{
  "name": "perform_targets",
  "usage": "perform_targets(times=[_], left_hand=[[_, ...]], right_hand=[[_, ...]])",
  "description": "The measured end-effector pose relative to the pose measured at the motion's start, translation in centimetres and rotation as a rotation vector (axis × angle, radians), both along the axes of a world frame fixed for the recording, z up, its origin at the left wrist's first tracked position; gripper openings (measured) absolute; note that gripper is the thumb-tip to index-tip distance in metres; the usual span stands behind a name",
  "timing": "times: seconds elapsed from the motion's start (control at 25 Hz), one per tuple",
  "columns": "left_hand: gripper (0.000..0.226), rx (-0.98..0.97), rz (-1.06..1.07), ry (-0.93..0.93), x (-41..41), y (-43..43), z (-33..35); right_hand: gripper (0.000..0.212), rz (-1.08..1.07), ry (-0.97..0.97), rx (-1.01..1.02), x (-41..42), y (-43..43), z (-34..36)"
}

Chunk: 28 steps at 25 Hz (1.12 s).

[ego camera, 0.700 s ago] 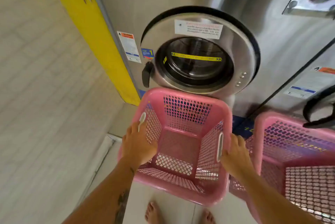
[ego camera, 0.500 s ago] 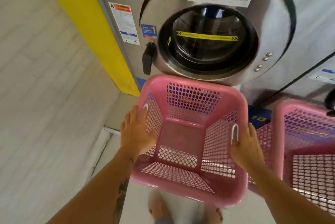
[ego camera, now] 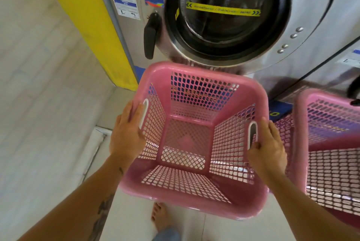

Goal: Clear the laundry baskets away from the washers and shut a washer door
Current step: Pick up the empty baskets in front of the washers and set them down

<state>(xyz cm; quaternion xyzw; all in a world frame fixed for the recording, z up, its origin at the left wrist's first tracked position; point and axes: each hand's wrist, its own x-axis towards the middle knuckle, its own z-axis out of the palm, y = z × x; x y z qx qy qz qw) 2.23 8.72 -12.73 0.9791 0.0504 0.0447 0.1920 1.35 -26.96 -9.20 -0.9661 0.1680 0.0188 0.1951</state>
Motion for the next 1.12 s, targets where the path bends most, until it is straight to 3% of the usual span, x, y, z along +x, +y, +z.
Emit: perform_targets(times=[0.4, 0.6, 0.8, 1.12], left_hand=[[0.086, 0.079, 0.245, 0.005, -19.3, 0.8, 1.3], [0.078, 0.083, 0.403, 0.139, -28.1, 3.8, 1.5], [0.076, 0.053, 0.475, 0.207, -33.0, 7.9, -2.6], [0.086, 0.04, 0.454, 0.202, -37.9, 12.4, -11.4]], right_hand=[[0.083, 0.261, 0.075, 0.136, -11.1, 2.0, 0.3], [0.066, 0.374, 0.123, 0.219, -16.8, 5.8, -0.1], [0.047, 0.44, 0.189, 0.248, -20.1, 10.7, -4.4], [0.053, 0.517, 0.199, 0.189, -24.1, 14.1, -12.4]])
